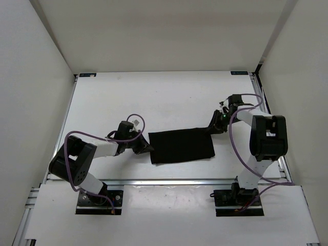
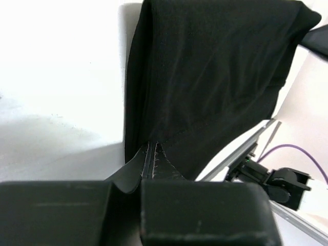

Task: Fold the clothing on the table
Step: Fold the skirt

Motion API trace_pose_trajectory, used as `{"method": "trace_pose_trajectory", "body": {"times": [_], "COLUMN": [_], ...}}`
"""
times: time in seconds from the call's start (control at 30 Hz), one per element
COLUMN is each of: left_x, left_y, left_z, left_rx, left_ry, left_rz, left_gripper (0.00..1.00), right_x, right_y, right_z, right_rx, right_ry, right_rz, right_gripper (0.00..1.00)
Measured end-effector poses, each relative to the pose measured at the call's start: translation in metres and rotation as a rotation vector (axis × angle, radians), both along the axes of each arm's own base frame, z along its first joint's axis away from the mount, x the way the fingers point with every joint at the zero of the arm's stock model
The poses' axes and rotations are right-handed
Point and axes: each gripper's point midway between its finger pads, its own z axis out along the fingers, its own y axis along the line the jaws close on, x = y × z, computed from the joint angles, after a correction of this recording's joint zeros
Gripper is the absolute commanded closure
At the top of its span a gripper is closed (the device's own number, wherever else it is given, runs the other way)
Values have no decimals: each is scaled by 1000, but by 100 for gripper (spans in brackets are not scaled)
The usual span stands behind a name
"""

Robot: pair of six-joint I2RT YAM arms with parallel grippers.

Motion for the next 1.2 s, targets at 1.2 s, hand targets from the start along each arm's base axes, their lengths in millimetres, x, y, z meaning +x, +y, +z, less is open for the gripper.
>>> {"method": "trace_pose_trajectory", "body": {"times": [1.2], "left_x": [3], "left_y": [24], "left_z": [-6], "left_rx": [70], "left_ry": [5], "left_rz": [37], "left_gripper": [100], "right_x": [-50], "right_y": [-1], "right_z": [-9], "right_rx": [45], "right_ry": [43], "right_rz": [86], "right_gripper": [53]}}
